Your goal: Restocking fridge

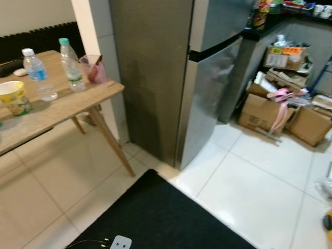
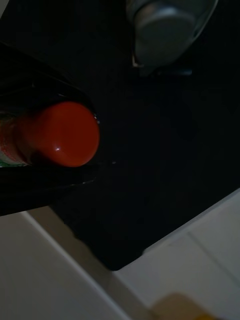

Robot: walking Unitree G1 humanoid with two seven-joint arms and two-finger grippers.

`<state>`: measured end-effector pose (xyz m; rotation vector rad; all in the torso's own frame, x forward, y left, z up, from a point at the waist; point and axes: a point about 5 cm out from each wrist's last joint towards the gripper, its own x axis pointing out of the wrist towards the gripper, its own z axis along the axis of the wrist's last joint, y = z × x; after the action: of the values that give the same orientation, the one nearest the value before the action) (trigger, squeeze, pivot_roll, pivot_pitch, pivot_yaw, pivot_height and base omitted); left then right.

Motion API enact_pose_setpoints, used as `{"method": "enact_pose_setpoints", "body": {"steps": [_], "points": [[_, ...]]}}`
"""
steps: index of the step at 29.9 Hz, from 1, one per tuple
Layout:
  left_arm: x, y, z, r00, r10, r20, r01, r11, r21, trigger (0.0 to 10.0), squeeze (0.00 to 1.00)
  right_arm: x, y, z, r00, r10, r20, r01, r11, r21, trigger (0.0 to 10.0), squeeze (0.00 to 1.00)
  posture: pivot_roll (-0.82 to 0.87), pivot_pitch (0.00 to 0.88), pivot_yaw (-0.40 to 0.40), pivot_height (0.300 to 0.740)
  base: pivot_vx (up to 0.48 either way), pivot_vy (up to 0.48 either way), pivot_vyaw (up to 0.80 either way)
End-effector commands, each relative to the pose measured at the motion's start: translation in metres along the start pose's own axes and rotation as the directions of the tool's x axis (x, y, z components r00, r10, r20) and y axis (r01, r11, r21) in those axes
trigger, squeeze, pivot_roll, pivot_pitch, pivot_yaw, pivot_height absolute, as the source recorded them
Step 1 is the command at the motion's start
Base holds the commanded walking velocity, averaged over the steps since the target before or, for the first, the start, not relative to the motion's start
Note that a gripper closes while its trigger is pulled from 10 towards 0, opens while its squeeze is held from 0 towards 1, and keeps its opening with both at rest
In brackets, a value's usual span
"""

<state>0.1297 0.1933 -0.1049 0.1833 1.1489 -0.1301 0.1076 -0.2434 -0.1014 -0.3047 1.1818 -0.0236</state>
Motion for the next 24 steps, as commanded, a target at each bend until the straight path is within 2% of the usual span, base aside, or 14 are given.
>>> {"method": "enact_pose_setpoints", "body": {"steps": [1,10,17,24], "points": [[-0.0003,0.0028,-0.0002,1.0,0.006,-0.001,-0.006,1.0,-0.005,10.0,0.0,-0.0003,-0.0059,0.001,1.0,-0.011,0.009,0.011,1.0,-0.012,10.0,0.0,-0.07,0.0,-0.022,0.74,0.0,0.0,0.0],[0.0001,0.0023,0.0028,1.0,0.005,0.005,-0.005,1.0,-0.007,10.0,0.0,-0.0001,-0.0091,0.0043,1.0,-0.013,0.02,0.013,1.0,-0.027,10.0,0.0,-0.07,0.0,-0.028,0.74,0.0,0.0,0.0],[0.0002,0.0016,0.002,1.0,0.009,0.001,-0.009,1.0,-0.022,10.0,0.0,-0.0001,-0.0079,0.0043,1.0,-0.004,0.022,0.005,1.0,-0.03,10.0,0.0,-0.07,0.0,-0.029,0.74,0.0,-0.48,0.0],[0.0,0.0031,0.0023,1.0,0.024,0.009,-0.023,0.999,-0.049,10.0,0.0,-0.0002,-0.007,0.0036,1.0,0.001,0.023,0.0,0.999,-0.034,10.0,0.0,-0.07,0.0,-0.029,0.74,0.0,-0.106,0.0]]}}
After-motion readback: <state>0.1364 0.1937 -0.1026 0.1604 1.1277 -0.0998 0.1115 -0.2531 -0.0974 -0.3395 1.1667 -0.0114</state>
